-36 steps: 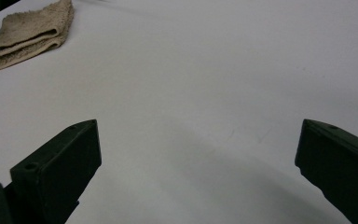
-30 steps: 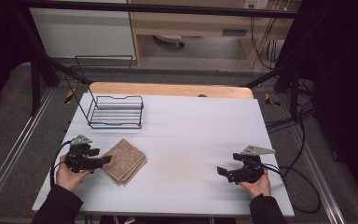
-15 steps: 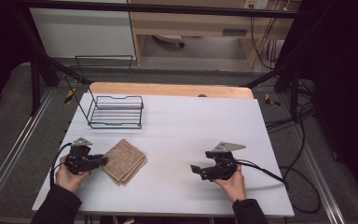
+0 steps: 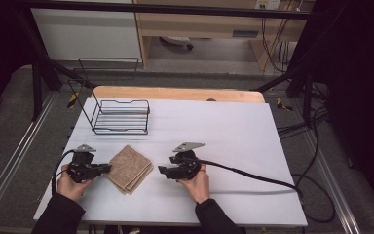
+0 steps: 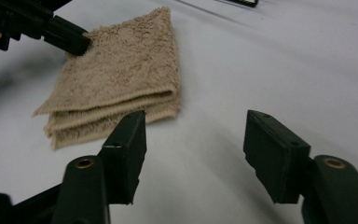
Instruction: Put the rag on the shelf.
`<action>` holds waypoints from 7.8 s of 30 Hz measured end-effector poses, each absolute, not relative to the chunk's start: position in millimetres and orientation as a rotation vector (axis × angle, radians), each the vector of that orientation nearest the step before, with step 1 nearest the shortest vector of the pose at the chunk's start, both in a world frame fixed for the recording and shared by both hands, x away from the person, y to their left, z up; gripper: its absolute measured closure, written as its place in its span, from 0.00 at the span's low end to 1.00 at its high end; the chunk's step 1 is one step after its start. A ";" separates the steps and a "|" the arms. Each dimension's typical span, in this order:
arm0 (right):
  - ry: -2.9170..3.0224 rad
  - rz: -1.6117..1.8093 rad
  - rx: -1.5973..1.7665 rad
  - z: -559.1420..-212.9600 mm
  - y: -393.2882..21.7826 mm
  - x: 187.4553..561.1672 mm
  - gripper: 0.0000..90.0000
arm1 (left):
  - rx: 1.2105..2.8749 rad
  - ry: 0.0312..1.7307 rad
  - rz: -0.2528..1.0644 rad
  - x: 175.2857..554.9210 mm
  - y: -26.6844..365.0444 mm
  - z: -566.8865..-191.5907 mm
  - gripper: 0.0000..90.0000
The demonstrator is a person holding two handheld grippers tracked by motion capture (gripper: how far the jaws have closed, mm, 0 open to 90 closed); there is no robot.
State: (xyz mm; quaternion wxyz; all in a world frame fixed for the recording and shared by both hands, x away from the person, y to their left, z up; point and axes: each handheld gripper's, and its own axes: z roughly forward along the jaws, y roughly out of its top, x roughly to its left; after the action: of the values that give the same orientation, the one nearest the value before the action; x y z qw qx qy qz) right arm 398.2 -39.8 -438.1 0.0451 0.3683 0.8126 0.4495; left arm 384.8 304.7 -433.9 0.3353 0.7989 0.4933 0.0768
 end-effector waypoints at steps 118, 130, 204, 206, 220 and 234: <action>2.472 1.427 1.175 -442.5 39.4 425.1 0.95 | 1.959 1.199 0.256 422.7 302.8 -430.2 0.93; 2.442 1.526 1.069 -421.8 34.5 414.0 0.95 | 1.881 1.135 0.293 403.4 310.7 -410.1 0.94; 2.111 1.763 0.676 -291.4 16.8 400.1 0.96 | 1.517 0.913 0.567 361.9 309.4 -298.9 0.94; 2.102 1.766 0.672 -288.2 17.8 400.7 0.96 | 1.508 0.909 0.576 362.1 310.1 -295.6 0.94; 2.039 1.781 0.637 -264.0 23.0 408.2 0.96 | 1.446 0.892 0.614 368.5 312.9 -273.8 0.94; 1.983 1.790 0.617 -241.5 28.8 419.0 0.96 | 1.400 0.883 0.649 379.1 315.0 -251.9 0.94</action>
State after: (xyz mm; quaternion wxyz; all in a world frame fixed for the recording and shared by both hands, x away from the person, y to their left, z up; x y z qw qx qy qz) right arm 419.0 28.8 -241.5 0.1987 0.2204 0.7087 0.6400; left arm 379.1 315.0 -251.9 0.6302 0.6115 0.3856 0.2832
